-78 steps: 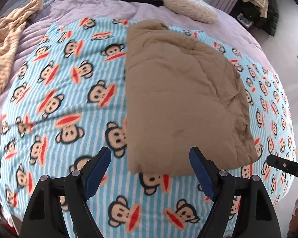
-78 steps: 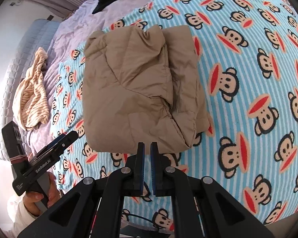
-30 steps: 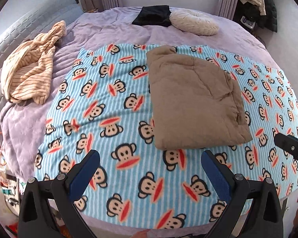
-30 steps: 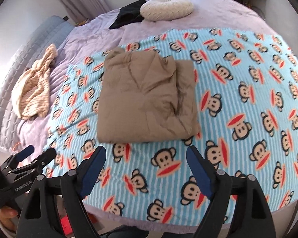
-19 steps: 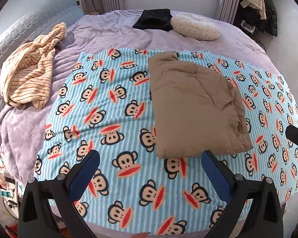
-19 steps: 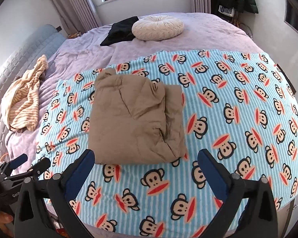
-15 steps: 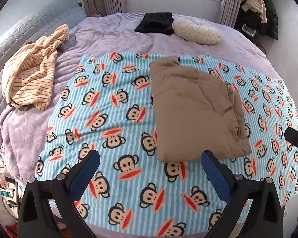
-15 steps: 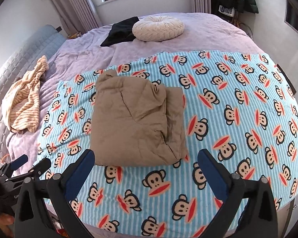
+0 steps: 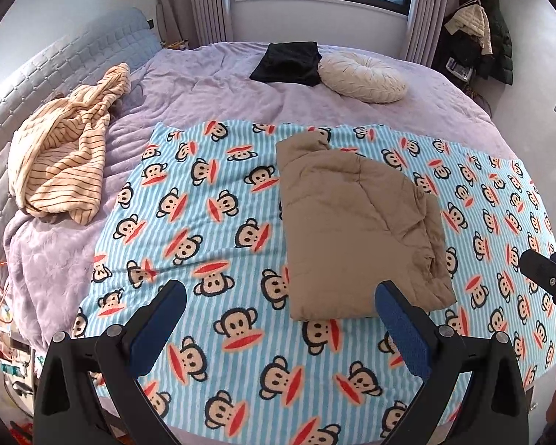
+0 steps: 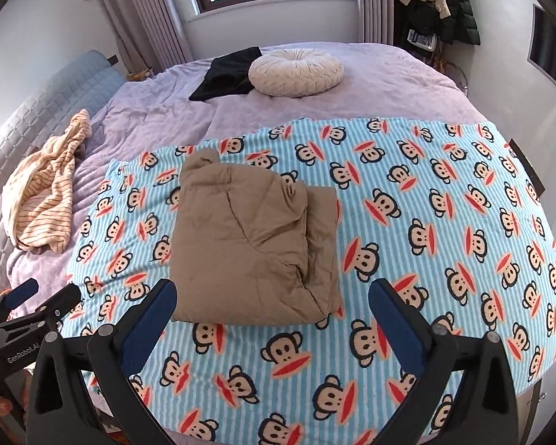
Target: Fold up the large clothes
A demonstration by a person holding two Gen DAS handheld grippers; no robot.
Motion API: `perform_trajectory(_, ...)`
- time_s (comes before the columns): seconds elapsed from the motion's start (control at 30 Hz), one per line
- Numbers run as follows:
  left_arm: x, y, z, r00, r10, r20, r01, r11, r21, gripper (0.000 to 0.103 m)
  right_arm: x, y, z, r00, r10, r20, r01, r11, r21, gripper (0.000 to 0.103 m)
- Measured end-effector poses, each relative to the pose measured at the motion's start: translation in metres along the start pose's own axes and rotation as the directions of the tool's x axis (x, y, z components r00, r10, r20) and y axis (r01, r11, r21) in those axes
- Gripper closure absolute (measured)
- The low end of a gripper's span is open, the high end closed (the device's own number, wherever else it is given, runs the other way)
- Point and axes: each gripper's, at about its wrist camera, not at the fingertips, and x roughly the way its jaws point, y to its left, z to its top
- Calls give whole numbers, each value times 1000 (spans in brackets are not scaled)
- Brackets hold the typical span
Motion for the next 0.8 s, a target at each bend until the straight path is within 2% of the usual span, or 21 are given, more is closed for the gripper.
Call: perform_trajectory(0.8, -4, 0, 2, 1000, 0, 4, 0, 1000, 1, 1, -3, 2, -2, 1000, -2, 2, 2, 1000, 3, 0)
